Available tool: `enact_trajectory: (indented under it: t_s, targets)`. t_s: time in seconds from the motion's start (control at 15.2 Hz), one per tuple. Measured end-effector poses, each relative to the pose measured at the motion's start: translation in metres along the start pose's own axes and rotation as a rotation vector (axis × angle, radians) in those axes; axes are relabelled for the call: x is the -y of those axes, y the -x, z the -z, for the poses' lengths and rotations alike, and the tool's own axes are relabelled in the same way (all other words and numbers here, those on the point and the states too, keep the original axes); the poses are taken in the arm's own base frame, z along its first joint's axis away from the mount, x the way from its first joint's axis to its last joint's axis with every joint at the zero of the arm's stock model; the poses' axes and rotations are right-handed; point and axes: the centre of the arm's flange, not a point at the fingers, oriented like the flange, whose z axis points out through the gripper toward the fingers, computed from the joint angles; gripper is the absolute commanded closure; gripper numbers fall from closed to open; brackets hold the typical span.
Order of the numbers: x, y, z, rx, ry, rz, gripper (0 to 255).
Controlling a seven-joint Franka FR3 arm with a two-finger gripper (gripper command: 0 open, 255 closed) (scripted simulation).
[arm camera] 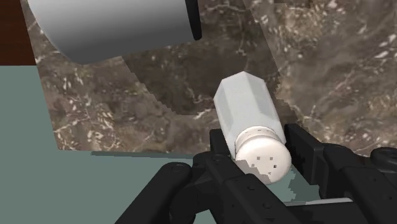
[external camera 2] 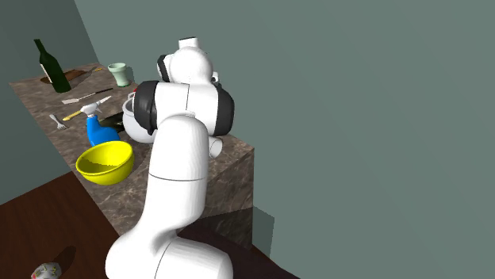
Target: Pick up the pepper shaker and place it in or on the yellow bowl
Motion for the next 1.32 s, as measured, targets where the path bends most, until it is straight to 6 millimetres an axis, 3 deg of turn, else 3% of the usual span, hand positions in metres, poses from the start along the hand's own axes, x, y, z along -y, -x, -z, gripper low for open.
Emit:
enact_trajectory:
  t_s: [1.32]
  targets:
    - [-0.010,-0.005,0.105,0.000,0.000,0.000,255]
